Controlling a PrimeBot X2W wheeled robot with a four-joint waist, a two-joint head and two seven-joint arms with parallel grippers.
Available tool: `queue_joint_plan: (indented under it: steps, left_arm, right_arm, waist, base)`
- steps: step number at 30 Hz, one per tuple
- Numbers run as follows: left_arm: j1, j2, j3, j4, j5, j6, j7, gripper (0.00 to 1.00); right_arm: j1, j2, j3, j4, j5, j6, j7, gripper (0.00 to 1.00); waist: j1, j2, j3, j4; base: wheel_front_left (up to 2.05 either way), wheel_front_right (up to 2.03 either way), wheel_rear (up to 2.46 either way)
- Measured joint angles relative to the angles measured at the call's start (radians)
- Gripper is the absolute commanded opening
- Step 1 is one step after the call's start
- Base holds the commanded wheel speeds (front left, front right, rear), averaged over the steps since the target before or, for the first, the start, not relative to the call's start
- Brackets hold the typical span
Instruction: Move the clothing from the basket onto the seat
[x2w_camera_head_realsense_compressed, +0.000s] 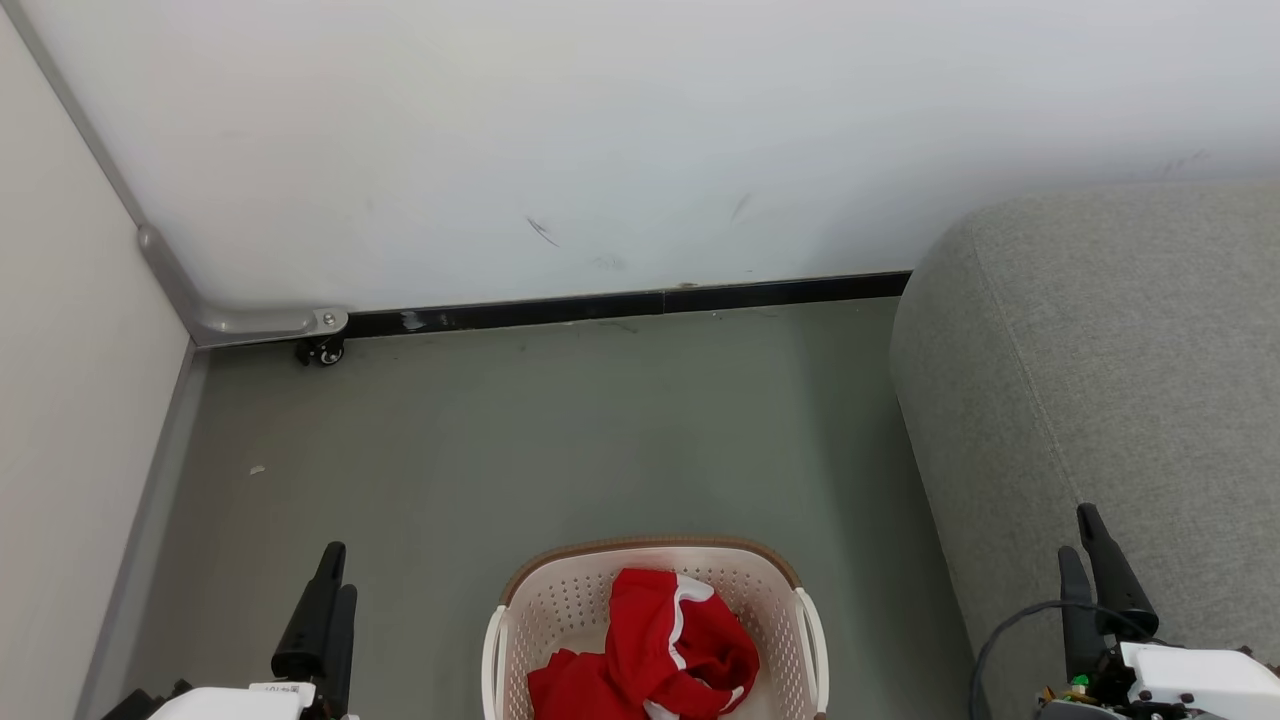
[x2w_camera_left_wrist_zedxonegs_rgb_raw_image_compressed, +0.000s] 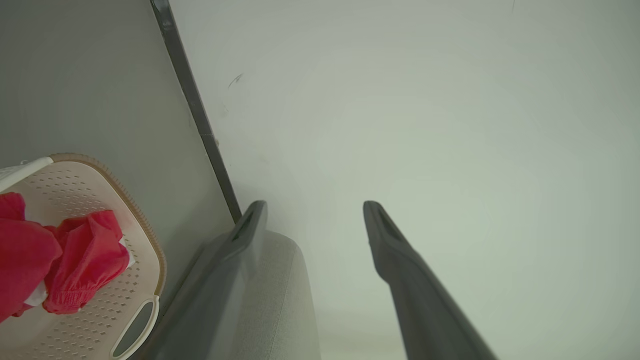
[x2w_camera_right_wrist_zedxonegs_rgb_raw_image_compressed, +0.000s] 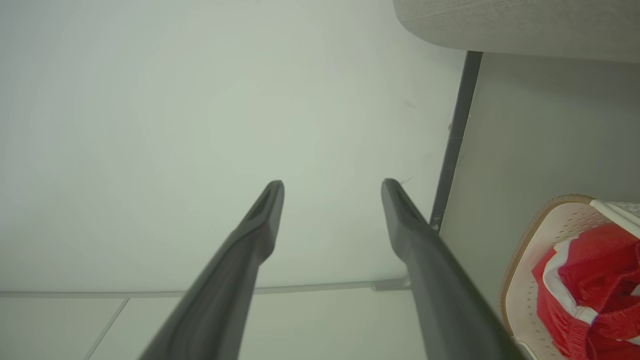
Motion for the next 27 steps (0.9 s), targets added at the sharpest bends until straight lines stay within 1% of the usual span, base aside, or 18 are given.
queue_joint_plan:
  steps: [6,13,20,23,27]
  left_arm:
    - [0.0,0.001,-0.022,-0.011,0.036,0.0,-0.02,1.0]
    - [0.0,0.004,-0.042,-0.029,0.088,0.0,-0.048,1.0]
    - [-0.001,0.005,-0.057,-0.048,0.168,0.0,-0.072,1.0]
    - [-0.004,0.006,-0.059,-0.06,0.213,0.003,-0.087,1.0]
    - [-0.004,0.006,-0.063,-0.071,0.267,0.006,-0.098,1.0]
  right_arm:
    - [0.0,0.0,0.007,-0.006,-0.054,0.0,-0.018,1.0]
    - [0.0,0.0,0.01,-0.02,-0.133,0.0,-0.046,1.0]
    - [0.0,0.0,0.017,-0.044,-0.251,0.0,-0.069,1.0]
    - [0.0,0.0,0.024,-0.055,-0.303,0.0,-0.08,1.0]
    - [0.001,0.0,0.025,-0.069,-0.373,0.0,-0.094,1.0]
  waist:
    - [0.0013,0.0,-0.002,0.0]
    - [0.0078,0.0001,-0.005,0.0]
    - [0.0141,0.0,-0.011,0.0]
    - [0.016,0.0,-0.013,0.001]
    - [0.0172,0.0,-0.016,0.001]
  base:
    - [0.0,0.0,0.0]
    - [0.0,0.0,0.0]
    - [0.0,0.0,0.0]
    - [0.0,0.0,0.0]
    - [0.0,0.0,0.0]
